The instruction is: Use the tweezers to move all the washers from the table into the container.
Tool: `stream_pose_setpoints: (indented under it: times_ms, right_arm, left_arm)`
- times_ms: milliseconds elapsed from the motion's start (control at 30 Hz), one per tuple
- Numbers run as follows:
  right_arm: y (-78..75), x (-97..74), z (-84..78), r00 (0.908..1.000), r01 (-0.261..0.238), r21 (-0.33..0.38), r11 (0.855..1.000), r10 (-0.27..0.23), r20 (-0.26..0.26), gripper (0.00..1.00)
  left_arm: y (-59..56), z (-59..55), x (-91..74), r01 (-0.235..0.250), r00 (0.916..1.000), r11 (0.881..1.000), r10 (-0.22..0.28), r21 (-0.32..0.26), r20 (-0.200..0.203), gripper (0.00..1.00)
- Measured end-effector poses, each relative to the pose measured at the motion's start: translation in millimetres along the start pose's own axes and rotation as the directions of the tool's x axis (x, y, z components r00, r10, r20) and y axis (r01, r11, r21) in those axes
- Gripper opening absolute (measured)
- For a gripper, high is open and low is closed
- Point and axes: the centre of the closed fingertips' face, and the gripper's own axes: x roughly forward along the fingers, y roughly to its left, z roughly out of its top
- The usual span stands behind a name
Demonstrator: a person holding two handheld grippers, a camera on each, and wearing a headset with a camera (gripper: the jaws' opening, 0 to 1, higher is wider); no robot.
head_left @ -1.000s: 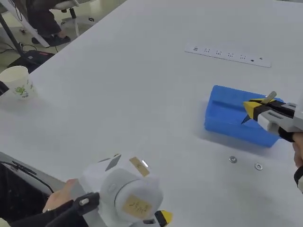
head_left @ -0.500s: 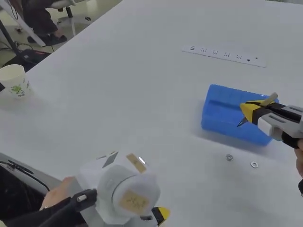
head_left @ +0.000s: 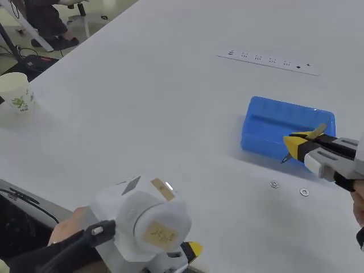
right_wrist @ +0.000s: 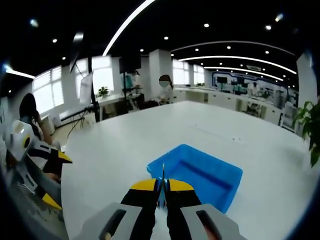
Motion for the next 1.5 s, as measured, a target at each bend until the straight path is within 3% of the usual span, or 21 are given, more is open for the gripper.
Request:
stream_pose_setpoints:
  times_ms: [367, 767, 1133, 1333, 1500]
  right_arm:
    - [9.4, 2.5, -19.2, 0.9989, -0.020, 0.023, 1.000, 0.021, -0.041, 0.03]
    - [9.2, 5.3, -33.9, 0.9968, -0.011, 0.035, 0.999, 0.014, -0.078, 0.03]
    - [9.1, 6.9, -33.6, 0.9973, -0.004, 0.028, 1.000, 0.006, -0.073, 0.03]
    - [12.2, 6.7, -34.0, 0.9984, -0.006, -0.015, 1.000, 0.005, -0.057, 0.03]
    - [13.7, 7.5, -33.1, 0.9993, -0.009, -0.009, 1.000, 0.009, -0.037, 0.02]
  left_arm:
    - [-0.5, -1.1, -0.8, 0.002, 1.0000, 1.000, -0.002, 0.001, -0.005, 0.84]
    - [-0.8, -1.7, -0.7, 0.002, 1.0000, 1.000, -0.002, 0.004, -0.008, 0.83]
    - [-1.7, -3.4, 0.6, 0.007, 0.9998, 1.000, -0.007, 0.007, -0.019, 0.83]
    - [-1.7, -3.7, 0.6, 0.006, 0.9997, 1.000, -0.006, 0.006, -0.022, 0.83]
    - [2.2, 0.3, -1.2, -0.008, 1.0000, 1.000, 0.009, -0.009, 0.003, 0.83]
